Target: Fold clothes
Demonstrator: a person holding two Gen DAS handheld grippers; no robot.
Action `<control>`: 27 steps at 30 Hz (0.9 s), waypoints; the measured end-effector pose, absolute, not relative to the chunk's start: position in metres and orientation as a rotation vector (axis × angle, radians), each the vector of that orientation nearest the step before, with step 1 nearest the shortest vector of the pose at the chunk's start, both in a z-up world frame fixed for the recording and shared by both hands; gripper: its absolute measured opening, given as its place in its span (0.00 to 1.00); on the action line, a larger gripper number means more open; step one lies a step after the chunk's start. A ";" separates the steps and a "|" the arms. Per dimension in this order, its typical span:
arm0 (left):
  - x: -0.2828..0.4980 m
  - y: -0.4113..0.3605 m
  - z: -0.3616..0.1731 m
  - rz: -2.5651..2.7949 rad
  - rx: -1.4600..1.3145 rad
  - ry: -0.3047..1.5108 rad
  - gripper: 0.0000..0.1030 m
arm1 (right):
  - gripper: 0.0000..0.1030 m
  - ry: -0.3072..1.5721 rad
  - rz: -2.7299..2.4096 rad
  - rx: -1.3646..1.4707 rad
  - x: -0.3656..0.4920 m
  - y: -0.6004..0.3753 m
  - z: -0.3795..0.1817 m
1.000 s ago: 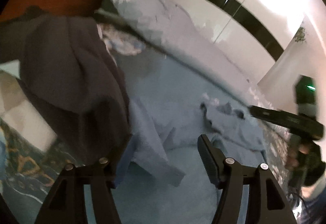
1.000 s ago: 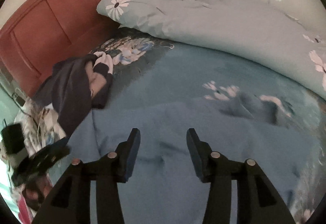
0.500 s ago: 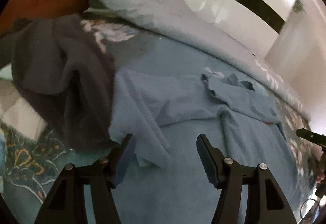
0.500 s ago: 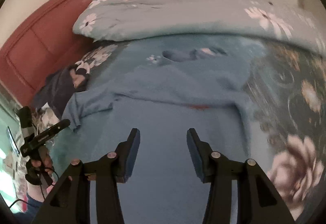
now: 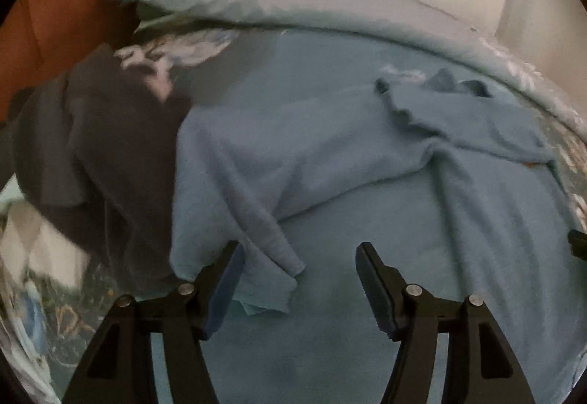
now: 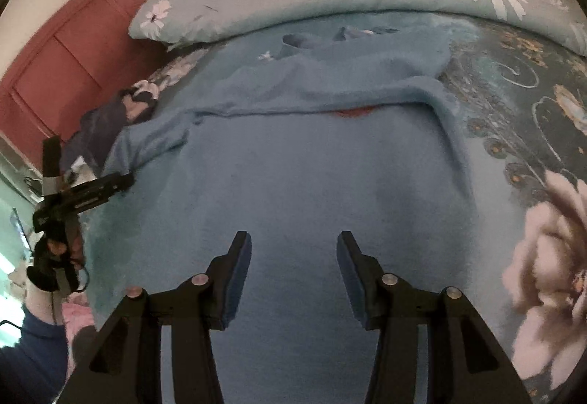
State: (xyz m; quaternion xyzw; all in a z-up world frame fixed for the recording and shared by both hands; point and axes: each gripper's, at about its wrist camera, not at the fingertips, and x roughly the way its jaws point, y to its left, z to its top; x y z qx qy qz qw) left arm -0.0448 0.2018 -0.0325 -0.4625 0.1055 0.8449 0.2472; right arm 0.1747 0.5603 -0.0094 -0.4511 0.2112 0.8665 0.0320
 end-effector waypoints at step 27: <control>-0.075 0.162 0.046 2.149 -1.234 -0.369 0.05 | 0.57 0.852 2.668 -1.346 0.183 0.576 -0.022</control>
